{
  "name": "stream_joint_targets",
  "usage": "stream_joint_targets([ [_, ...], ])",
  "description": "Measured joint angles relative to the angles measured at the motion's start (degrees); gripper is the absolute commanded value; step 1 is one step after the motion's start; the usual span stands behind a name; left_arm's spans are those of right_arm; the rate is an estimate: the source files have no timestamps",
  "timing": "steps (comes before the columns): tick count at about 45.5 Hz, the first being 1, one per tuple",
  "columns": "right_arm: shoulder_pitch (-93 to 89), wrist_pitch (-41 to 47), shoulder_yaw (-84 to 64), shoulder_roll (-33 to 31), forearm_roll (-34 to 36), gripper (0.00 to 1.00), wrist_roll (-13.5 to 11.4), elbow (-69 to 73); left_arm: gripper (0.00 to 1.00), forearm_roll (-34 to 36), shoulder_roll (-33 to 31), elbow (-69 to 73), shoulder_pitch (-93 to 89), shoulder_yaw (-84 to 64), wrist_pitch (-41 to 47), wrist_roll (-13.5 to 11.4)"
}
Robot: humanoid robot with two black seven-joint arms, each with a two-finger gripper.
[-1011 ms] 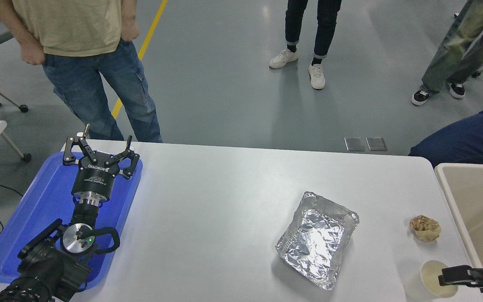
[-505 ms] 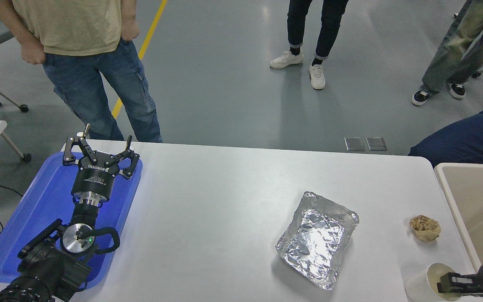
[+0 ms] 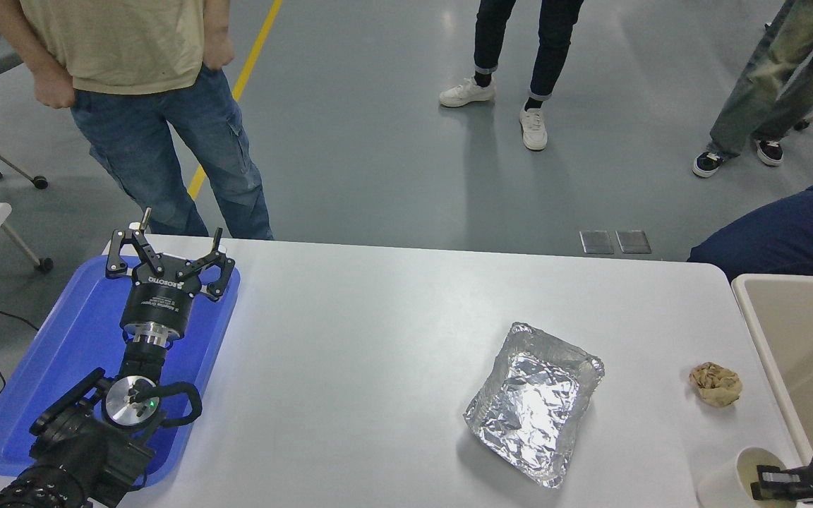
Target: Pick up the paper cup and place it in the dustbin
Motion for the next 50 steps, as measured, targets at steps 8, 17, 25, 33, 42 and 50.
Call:
stream_joint_targets([
  [8, 4.7, 3.9, -0.2, -6.9, -0.5, 0.0, -0.1, 5.7, 1.0, 0.0, 0.0, 0.0, 0.0, 0.0, 0.0, 0.1],
  [17, 13.0, 12.2, -0.2, -14.5, -1.7, 0.0, -0.5, 10.5, 1.0, 0.0, 0.0, 0.0, 0.0, 0.0, -0.1, 0.2],
  [25, 19.3, 18.9, 0.7, -19.1, -3.9, 0.0, -1.5, 12.2, 1.0, 0.0, 0.0, -0.1, -0.1, 0.0, -0.1, 0.3],
  [33, 22.0, 21.9, 1.7, -21.2, -5.2, 0.0, -2.6, 12.9, 1.0, 0.0, 0.0, -0.1, -0.1, 0.0, -0.1, 0.3],
  [42, 23.5, 23.3, 2.2, -21.6, -6.1, 0.0, -3.5, 12.8, 1.0, 0.0, 0.0, -0.1, 0.0, 0.0, -0.1, 0.3],
  [50, 24.0, 23.8, 2.4, -20.5, -6.4, 0.0, -3.8, 12.4, 1.0, 0.0, 0.0, -0.1, 0.0, 0.0, -0.1, 0.2],
])
